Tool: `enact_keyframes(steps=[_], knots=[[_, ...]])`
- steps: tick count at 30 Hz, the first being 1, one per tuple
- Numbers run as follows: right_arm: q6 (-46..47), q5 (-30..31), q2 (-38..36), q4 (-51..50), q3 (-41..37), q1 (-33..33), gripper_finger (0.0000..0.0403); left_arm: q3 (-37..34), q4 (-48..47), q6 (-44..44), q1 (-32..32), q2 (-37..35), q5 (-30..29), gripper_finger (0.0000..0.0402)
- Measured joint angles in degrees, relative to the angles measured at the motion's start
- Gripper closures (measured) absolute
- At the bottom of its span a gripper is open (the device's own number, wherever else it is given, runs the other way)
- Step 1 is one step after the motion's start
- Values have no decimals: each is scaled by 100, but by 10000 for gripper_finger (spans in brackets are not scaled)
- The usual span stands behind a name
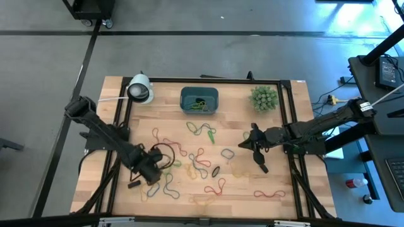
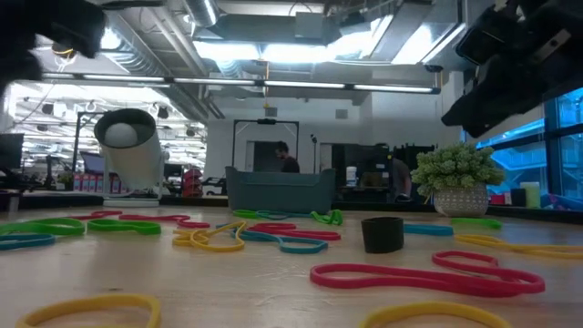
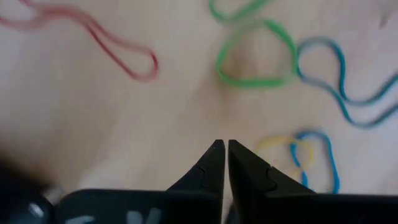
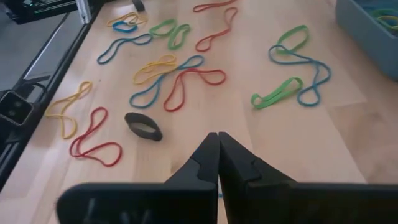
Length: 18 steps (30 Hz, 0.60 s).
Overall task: Pick and place rubber bands into bin
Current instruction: Put the black rubber band into the blue bin
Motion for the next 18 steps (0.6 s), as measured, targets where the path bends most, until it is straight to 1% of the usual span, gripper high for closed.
enact_keyframes(steps=[4, 11, 14, 18], knots=[[19, 62, 0, 0, 0, 103, 397, 0, 11, -720, -518, 16, 143, 361], [71, 135, 0, 0, 0, 155, 397, -57, 69, -1918, -1361, 35, 136, 309], [149, 254, 0, -2, 0, 155, 397, -63, 87, -2184, -1631, 139, 144, 287], [146, 271, 0, -2, 0, 155, 397, -66, 175, -2250, -1899, 377, 146, 263]])
